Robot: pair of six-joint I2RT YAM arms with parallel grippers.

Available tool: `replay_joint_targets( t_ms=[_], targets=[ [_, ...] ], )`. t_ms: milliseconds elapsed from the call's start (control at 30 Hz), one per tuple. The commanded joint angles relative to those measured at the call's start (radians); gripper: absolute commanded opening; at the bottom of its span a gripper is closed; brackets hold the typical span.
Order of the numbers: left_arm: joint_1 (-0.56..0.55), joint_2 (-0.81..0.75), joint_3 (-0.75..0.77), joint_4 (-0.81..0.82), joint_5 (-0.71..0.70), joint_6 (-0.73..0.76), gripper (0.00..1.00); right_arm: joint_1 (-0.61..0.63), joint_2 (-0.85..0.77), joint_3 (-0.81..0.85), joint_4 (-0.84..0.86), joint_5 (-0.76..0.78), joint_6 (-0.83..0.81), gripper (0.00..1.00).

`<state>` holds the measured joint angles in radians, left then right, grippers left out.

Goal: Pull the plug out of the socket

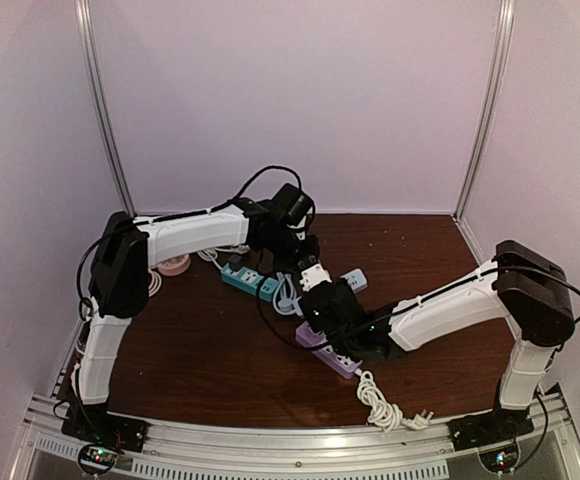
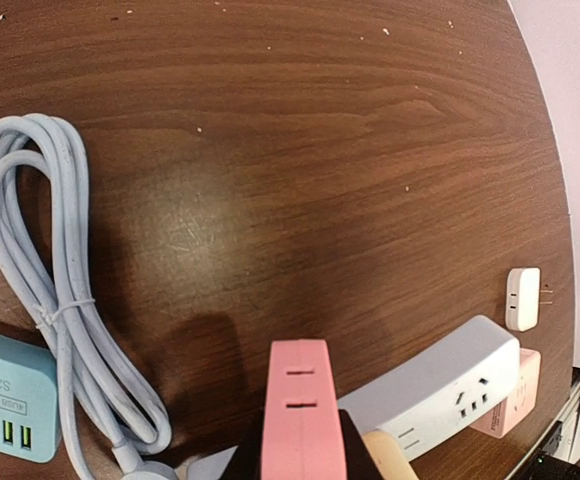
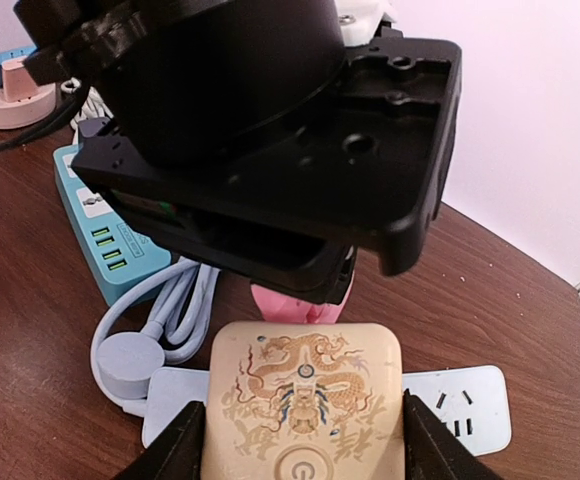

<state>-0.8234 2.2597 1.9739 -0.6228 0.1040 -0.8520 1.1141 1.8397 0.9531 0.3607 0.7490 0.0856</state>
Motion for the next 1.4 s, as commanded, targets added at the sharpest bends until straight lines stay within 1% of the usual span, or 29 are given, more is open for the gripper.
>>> replay_joint_targets(
  t_ms=[0, 100, 633, 767, 900, 1000, 1200, 1367],
  targets=[
    [0.084, -0.041, 0.088, 0.084, -0.088, 0.016, 0.00, 0.008, 0.020, -0.029, -0.176, 0.070, 0.069, 0.20],
    [0.084, -0.042, 0.091, 0.086, -0.122, 0.019, 0.00, 0.010, 0.019, -0.028, -0.184, 0.070, 0.085, 0.20],
    [0.089, -0.017, 0.094, 0.098, -0.208, 0.075, 0.00, 0.041, -0.007, -0.004, -0.216, 0.089, 0.098, 0.18],
    [0.084, -0.022, 0.055, 0.125, -0.200, 0.079, 0.00, 0.035, -0.039, 0.004, -0.238, 0.074, 0.128, 0.18],
    [0.075, -0.072, -0.041, 0.209, -0.187, 0.074, 0.00, 0.008, -0.063, 0.008, -0.254, 0.056, 0.141, 0.19],
    [0.066, -0.106, -0.088, 0.241, -0.193, 0.079, 0.00, -0.018, -0.074, 0.012, -0.268, 0.026, 0.143, 0.19],
    [0.045, -0.178, -0.210, 0.331, -0.239, 0.082, 0.00, -0.070, -0.097, 0.025, -0.280, -0.054, 0.147, 0.19],
    [0.044, -0.199, -0.245, 0.360, -0.275, 0.040, 0.00, -0.072, -0.092, 0.050, -0.299, -0.071, 0.148, 0.17]
  ],
)
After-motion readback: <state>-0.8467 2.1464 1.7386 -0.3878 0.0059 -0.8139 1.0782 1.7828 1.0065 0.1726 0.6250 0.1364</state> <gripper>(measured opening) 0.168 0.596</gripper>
